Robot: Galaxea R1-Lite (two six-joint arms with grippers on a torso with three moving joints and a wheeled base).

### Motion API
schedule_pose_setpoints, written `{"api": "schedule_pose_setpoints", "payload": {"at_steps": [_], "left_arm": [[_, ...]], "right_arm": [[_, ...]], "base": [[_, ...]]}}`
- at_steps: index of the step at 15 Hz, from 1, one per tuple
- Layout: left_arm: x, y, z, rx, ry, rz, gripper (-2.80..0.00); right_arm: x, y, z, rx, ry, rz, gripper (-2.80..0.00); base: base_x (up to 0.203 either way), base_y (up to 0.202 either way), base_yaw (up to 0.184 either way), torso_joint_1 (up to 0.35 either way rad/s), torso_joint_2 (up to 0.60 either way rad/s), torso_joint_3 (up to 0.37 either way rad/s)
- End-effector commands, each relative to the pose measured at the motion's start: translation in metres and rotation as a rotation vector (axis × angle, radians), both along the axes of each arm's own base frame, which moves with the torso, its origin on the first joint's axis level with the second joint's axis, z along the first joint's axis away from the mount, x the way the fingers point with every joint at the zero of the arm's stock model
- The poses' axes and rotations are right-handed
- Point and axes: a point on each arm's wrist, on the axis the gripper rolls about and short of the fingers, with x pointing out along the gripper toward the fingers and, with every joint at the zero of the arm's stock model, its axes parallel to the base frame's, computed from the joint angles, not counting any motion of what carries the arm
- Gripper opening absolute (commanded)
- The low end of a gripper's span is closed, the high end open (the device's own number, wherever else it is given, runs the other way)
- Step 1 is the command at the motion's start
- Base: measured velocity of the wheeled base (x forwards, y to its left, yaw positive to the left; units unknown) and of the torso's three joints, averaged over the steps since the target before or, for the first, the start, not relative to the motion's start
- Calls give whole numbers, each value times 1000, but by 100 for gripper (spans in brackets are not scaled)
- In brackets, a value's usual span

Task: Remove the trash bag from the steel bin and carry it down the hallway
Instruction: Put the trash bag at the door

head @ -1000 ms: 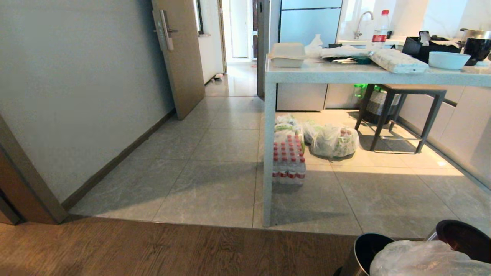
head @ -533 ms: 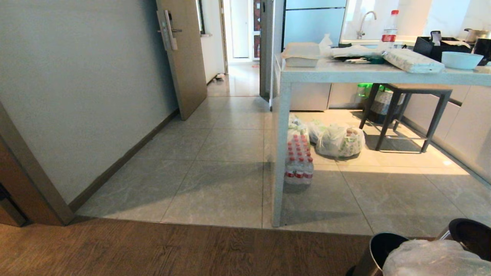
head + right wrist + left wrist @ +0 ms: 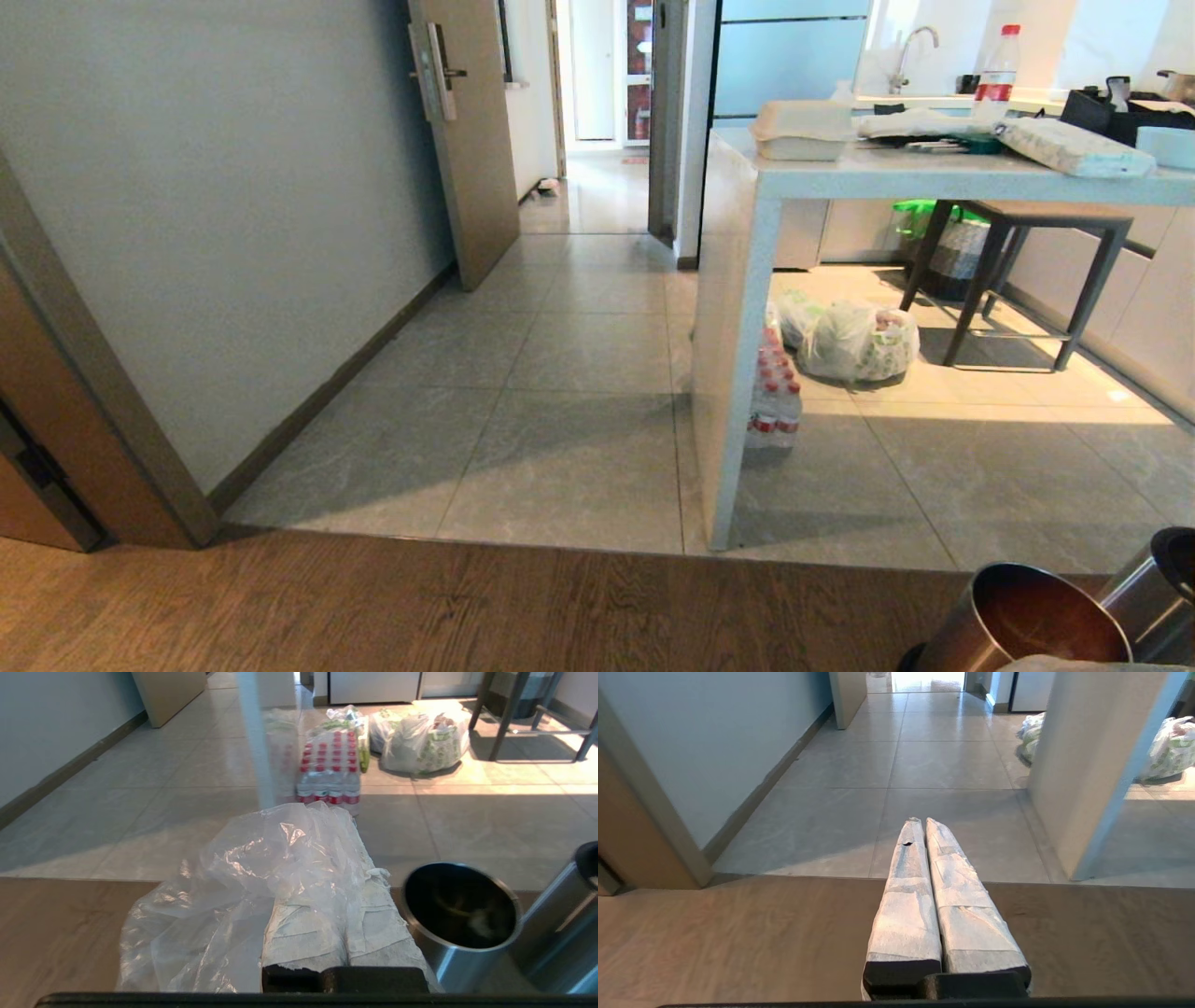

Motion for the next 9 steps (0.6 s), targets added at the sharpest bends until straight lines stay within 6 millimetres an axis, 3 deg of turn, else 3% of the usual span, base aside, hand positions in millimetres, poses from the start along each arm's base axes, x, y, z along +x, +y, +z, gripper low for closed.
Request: {"api": "schedule_pose_setpoints", "payload": {"at_steps": [1,9], "left_arm": [[0,0,0,0,2,1,-280],[0,0,0,0,2,1,-280]], "right_arm": [[0,0,0,-2,3,0,-280],[0,0,-1,-5,4,0,-280]], "base": [[0,189,2,3,3,6],[0,193,0,4,3,2]]}}
